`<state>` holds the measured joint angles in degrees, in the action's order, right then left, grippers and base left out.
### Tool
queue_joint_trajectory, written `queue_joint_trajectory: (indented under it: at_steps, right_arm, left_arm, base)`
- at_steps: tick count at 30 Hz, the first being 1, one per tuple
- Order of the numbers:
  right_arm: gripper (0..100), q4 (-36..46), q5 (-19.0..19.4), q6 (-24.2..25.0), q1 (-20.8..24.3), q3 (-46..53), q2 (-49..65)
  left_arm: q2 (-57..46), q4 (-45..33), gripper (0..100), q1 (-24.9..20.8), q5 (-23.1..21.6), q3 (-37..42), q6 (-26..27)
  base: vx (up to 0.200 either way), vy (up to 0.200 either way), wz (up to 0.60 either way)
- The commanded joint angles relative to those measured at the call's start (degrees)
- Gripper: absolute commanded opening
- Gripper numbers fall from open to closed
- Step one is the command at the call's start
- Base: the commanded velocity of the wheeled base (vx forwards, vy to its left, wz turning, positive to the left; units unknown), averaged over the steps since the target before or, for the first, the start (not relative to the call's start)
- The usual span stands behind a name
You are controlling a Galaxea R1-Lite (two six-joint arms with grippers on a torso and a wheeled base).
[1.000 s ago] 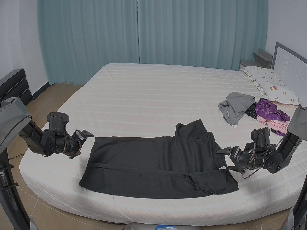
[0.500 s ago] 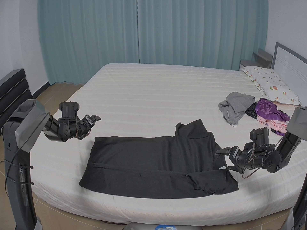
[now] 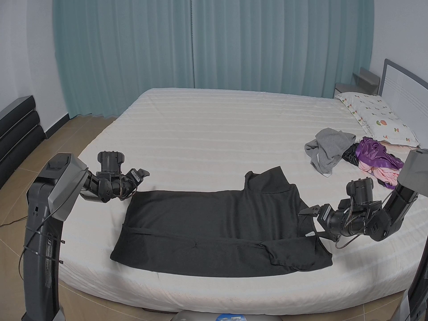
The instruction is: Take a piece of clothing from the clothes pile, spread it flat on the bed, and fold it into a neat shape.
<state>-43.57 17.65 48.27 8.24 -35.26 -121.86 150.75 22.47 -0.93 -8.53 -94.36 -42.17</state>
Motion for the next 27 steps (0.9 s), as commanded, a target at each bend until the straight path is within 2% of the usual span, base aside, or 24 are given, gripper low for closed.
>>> queue_joint_trajectory:
  at_steps: [1, 10, 11, 18, 27]
  right_arm:
    - [100, 0.0, -0.1, 0.0, 0.6, -0.1, -0.1]
    - [100, 1.7, -0.2, 0.0, 0.8, -1.5, -0.2]
    - [100, 2.2, -0.2, 0.0, 0.7, -2.0, -0.3]
    - [100, 3.6, -0.2, -0.1, 0.3, -3.8, -1.0]
    - [100, 7.0, -0.2, -0.2, -0.8, -11.2, -3.7]
  left_arm:
    - [1.8, 0.0, 100, 0.4, 0.6, -1.0, 0.7]
    - [2.5, -0.1, 100, 0.4, 1.6, -1.1, 1.0]
    - [2.5, -0.2, 0, 0.4, 1.6, -1.1, 1.0]
    - [2.9, -2.1, 0, 0.3, 1.6, -1.0, 0.9]
    - [2.0, -1.5, 0, 1.5, 5.5, -1.2, -0.4]
  base:
    - [0.000, 0.000, 0.00]
    - [0.000, 0.000, 0.00]
    - [0.000, 0.000, 0.00]
    - [0.000, 0.000, 0.00]
    - [0.000, 0.000, 0.00]
